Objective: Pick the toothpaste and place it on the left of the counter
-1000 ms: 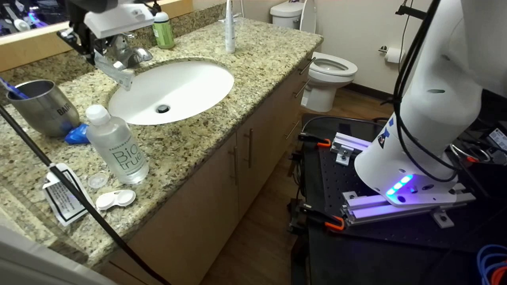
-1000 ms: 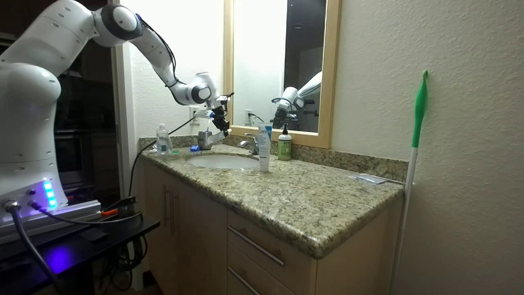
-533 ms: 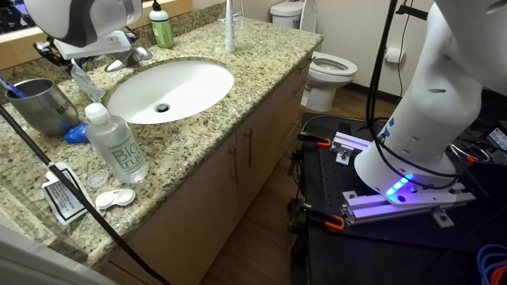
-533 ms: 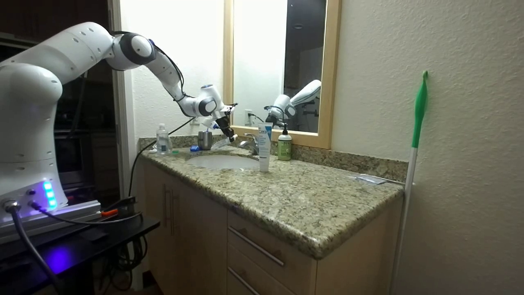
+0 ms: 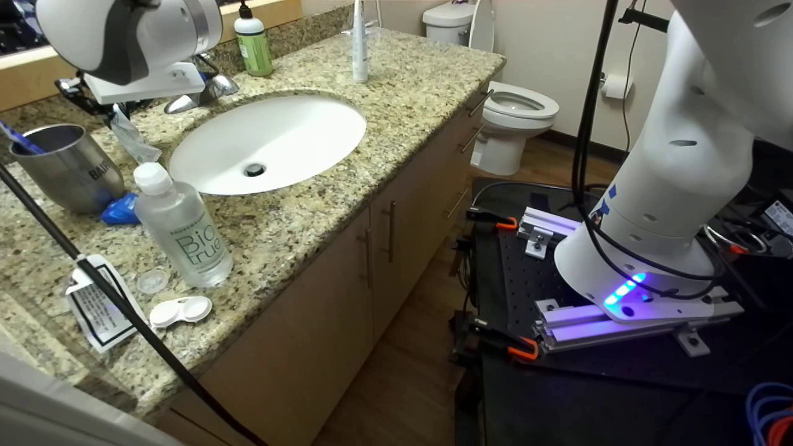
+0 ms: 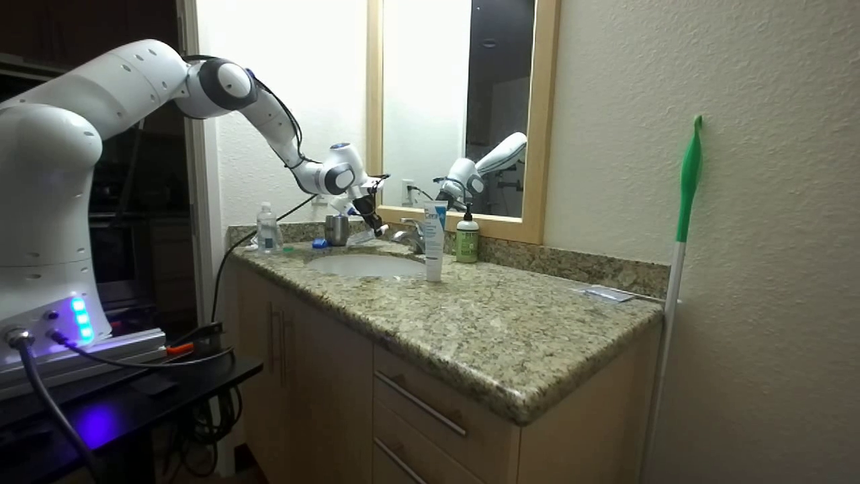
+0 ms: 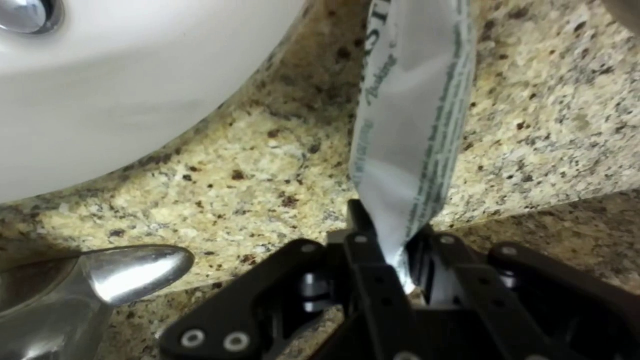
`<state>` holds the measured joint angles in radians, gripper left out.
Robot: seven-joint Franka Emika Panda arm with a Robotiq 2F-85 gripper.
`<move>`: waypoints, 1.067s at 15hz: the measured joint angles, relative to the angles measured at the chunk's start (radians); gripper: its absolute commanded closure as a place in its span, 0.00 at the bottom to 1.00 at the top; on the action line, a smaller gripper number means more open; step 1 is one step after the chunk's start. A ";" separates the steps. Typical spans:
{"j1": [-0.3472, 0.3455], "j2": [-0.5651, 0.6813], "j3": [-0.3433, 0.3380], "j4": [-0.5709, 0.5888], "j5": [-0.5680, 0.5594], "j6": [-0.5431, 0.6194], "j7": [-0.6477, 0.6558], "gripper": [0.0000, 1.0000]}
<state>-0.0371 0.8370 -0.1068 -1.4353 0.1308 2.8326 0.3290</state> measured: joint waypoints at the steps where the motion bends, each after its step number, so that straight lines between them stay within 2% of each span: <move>1: 0.000 0.007 0.000 0.007 0.004 0.001 0.002 0.55; 9: 0.018 0.063 -0.030 0.071 0.005 -0.010 0.070 0.02; 11: 0.038 0.056 -0.061 0.083 -0.004 -0.043 0.074 0.00; 13: 0.051 0.018 -0.087 0.093 -0.030 -0.127 0.069 0.00; 15: 0.039 -0.059 -0.075 0.093 -0.035 -0.242 0.011 0.00; 16: 0.020 -0.104 -0.049 0.092 -0.024 -0.307 -0.036 0.00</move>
<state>-0.0168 0.7328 -0.1554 -1.3434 0.1072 2.5261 0.2928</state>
